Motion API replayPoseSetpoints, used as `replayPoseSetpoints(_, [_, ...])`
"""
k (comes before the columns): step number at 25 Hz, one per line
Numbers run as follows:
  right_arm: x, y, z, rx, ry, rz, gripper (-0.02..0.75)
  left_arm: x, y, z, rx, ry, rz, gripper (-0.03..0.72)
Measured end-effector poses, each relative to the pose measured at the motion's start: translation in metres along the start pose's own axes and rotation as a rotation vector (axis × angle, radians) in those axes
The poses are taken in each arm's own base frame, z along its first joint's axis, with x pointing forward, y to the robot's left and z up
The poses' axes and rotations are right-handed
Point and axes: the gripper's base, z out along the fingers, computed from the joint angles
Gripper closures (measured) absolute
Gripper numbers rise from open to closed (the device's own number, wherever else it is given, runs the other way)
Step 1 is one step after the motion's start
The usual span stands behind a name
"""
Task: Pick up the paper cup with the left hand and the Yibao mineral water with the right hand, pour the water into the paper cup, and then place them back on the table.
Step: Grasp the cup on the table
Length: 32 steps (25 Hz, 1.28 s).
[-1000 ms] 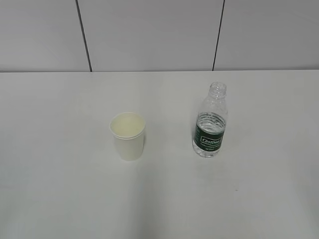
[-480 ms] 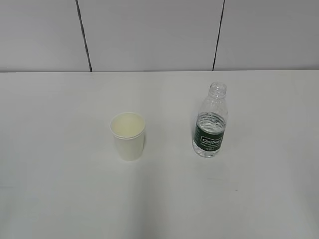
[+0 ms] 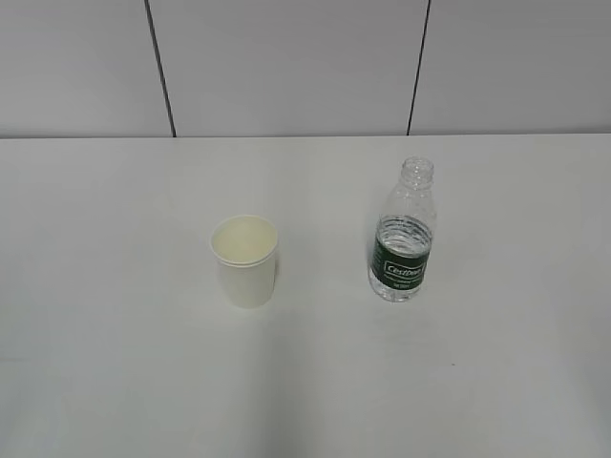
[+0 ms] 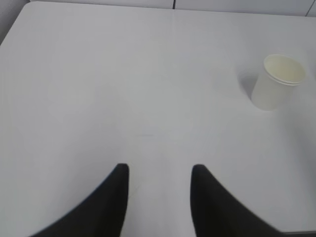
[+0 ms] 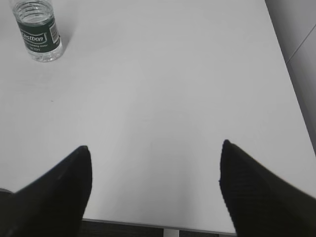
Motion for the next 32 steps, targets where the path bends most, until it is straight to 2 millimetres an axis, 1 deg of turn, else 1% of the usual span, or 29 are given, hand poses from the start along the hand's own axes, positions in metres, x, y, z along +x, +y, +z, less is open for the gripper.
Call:
replayPoseSetpoints(2, [0.0,0.0,0.0,0.0,0.0,0.0,0.146,0.0,0.0,0.0,0.002,-0.001,-0.001,0.333])
replayPoseSetpoints(4, [0.0,0.0,0.0,0.0,0.0,0.0,0.146,0.0,0.0,0.0,0.003,-0.002,-0.001,0.19])
replayPoseSetpoints(6, [0.0,0.0,0.0,0.002,0.0,-0.001,0.146,0.0,0.0,0.0,0.003,-0.002,-0.001,0.073])
replayPoseSetpoints(8, [0.0,0.0,0.0,0.002,0.0,-0.001,0.146,0.0,0.0,0.0,0.003,-0.002,-0.001,0.022])
replayPoseSetpoints(9, [0.0,0.0,0.0,0.002,0.0,-0.001,0.146,0.0,0.0,0.0,0.003,-0.003,0.0,0.015])
replayPoseSetpoints(11, [0.0,0.0,0.0,0.002,0.0,-0.001,0.146,-0.001,0.0,0.0,0.003,-0.006,0.039,0.024])
replayPoseSetpoints(13, [0.0,0.0,0.0,0.002,0.0,-0.001,0.146,-0.004,-0.001,-0.001,0.003,-0.041,0.138,0.045])
replayPoseSetpoints(16, [0.0,0.0,0.0,0.002,0.0,-0.001,0.146,-0.02,-0.002,-0.004,-0.003,-0.204,0.208,0.057])
replayPoseSetpoints(18, [0.0,0.0,0.0,0.002,0.0,-0.001,0.146,-0.032,-0.003,0.001,-0.006,-0.265,0.22,0.062])
replayPoseSetpoints(21, [0.0,0.0,0.0,0.002,0.0,-0.001,0.146,-0.054,-0.006,0.02,0.009,-0.274,0.213,0.068])
replayPoseSetpoints(24, [0.0,0.0,0.0,0.002,0.0,-0.001,0.146,-0.082,-0.009,0.05,0.011,-0.343,0.204,0.081])
replayPoseSetpoints(27, [0.0,0.0,0.0,0.002,0.0,-0.001,0.146,-0.106,-0.011,0.086,0.008,-0.459,0.187,0.092])
replayPoseSetpoints(29, [0.0,0.0,0.0,0.002,0.0,-0.001,0.146,-0.113,-0.012,0.112,0.01,-0.465,0.181,0.095])
replayPoseSetpoints(32, [0.0,0.0,0.0,0.002,0.0,-0.001,0.146,-0.114,-0.017,0.151,0.032,-0.419,0.186,0.097])
